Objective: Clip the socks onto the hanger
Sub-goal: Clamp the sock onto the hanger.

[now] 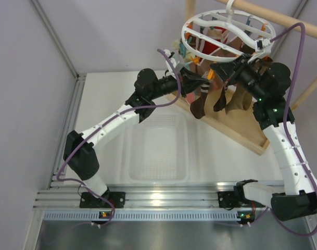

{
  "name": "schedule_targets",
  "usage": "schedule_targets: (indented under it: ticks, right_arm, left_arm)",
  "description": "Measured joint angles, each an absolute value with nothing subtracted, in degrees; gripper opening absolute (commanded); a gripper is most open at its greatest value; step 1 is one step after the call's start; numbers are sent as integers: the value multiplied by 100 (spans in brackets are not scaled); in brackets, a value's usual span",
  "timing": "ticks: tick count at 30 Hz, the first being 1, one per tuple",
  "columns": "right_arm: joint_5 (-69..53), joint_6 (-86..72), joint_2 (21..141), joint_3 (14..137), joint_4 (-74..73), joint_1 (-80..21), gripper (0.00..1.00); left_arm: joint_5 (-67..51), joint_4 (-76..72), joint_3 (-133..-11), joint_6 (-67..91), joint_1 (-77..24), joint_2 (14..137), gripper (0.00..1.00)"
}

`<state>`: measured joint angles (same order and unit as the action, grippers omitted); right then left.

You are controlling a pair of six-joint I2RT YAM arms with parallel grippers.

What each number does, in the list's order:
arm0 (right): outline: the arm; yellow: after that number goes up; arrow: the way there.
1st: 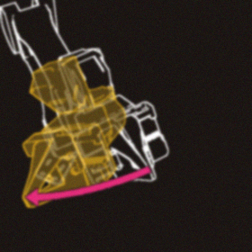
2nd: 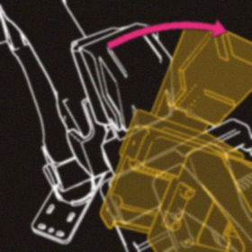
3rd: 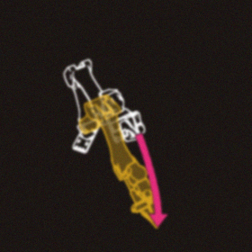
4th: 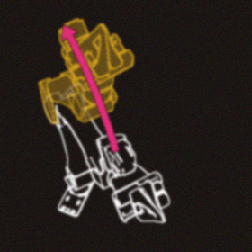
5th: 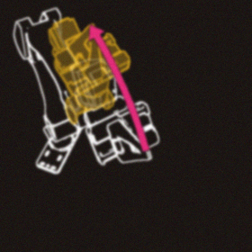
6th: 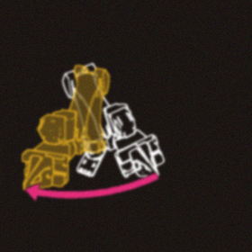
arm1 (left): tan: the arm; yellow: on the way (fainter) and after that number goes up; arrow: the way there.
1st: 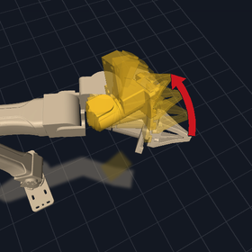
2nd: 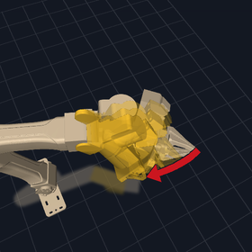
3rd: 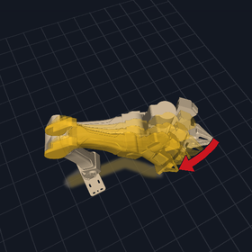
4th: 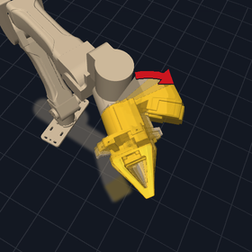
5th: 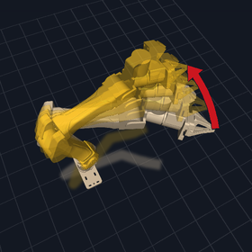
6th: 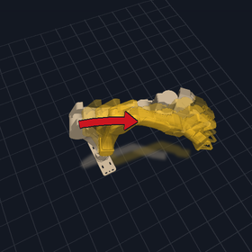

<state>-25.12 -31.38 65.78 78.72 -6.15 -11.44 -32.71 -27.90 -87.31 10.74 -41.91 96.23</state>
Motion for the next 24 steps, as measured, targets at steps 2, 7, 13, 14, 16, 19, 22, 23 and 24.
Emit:
schedule_targets:
  ticks: [2, 7, 13, 14, 16, 19, 22, 23, 24]
  right_arm:
    - [-2528, -3155, 6576, 7872, -561, -1144, 0]
    - [-2534, -3155, 6571, 7872, -558, -1144, 0]
    - [-2565, -3175, 6563, 7872, -554, -1144, 0]
    - [-2574, -3183, 6563, 7872, -550, -1144, 0]
    - [-2606, -3225, 6563, 7863, -513, -1140, 0]
    - [-2705, -3282, 6563, 7828, -405, -1120, 0]
    - [-2799, -3323, 6560, 7797, -292, -1096, 0]
    - [-2823, -3328, 6563, 7797, -261, -1096, 0]
    - [-2845, -3330, 6560, 7795, -239, -1094, 0]
  left_arm:
    - [-3404, -3028, -8726, 1332, -4121, 9660, 0]
    - [-3691, -3540, -8718, 1776, -4021, 9758, 0]
    - [-3815, -3817, -8635, 1857, -4021, 9767, 0]
    - [-3822, -3835, -8628, 1861, -4021, 9767, 0]
    - [-3848, -3876, -8624, 1887, -4018, 9767, 0]
    - [-3879, -3918, -8624, 1966, -4012, 9767, 0]
    - [-3909, -4003, -8624, 2073, -4010, 9782, 0]
    - [-3920, -4047, -8624, 2119, -4007, 9795, 0]
    - [-3929, -4086, -8624, 2167, -4005, 9804, 0]
